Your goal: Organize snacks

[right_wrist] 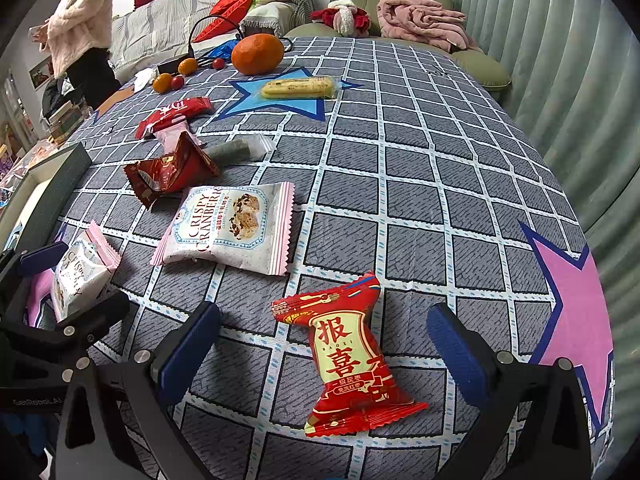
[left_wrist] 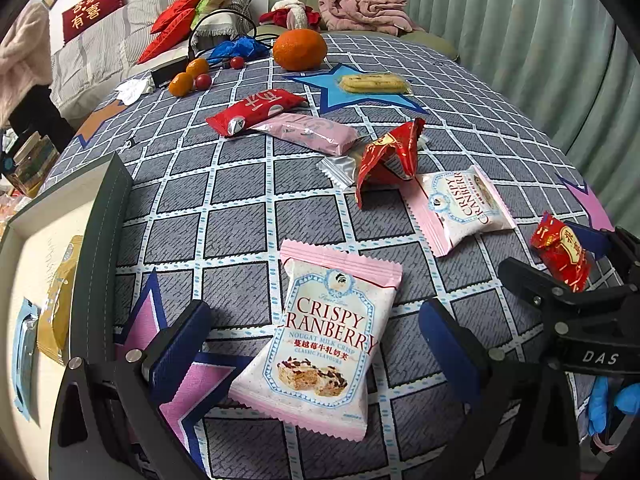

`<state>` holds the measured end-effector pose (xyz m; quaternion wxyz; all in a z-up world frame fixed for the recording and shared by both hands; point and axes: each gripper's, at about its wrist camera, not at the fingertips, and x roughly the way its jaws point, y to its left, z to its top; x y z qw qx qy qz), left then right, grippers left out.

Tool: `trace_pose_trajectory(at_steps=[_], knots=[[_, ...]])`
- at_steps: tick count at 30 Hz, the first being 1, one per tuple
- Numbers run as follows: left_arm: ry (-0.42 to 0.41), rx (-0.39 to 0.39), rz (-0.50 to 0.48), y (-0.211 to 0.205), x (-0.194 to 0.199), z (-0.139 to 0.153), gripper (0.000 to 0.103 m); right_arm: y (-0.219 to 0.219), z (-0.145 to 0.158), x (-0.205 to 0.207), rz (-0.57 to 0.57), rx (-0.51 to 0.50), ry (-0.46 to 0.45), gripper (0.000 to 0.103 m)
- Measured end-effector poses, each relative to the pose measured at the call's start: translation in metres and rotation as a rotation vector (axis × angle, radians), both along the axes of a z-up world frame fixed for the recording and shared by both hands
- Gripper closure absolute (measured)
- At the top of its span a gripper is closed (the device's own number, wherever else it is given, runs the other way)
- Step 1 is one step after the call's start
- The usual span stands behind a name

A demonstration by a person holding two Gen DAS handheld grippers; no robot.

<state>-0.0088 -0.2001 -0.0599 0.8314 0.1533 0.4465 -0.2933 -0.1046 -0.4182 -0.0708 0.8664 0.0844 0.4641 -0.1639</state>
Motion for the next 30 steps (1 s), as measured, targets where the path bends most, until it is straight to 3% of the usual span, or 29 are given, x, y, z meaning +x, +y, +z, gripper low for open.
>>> trace_pose_trajectory(at_steps=[24, 29, 30], knots=[[0.004, 0.005, 0.000, 0.000, -0.001, 0.000, 0.000, 0.000, 0.000, -0.001, 0.003, 0.002, 0.007, 0.000], [0.073, 0.065, 0.009, -0.008, 0.004, 0.005, 0.001, -0.002, 0.005, 0.004, 0.005, 0.025, 0.071, 0.000], [0.082, 0.072, -0.001, -0.010, 0.003, 0.006, 0.005, -0.004, 0.006, 0.004, 0.005, 0.033, 0.083, 0.001]])
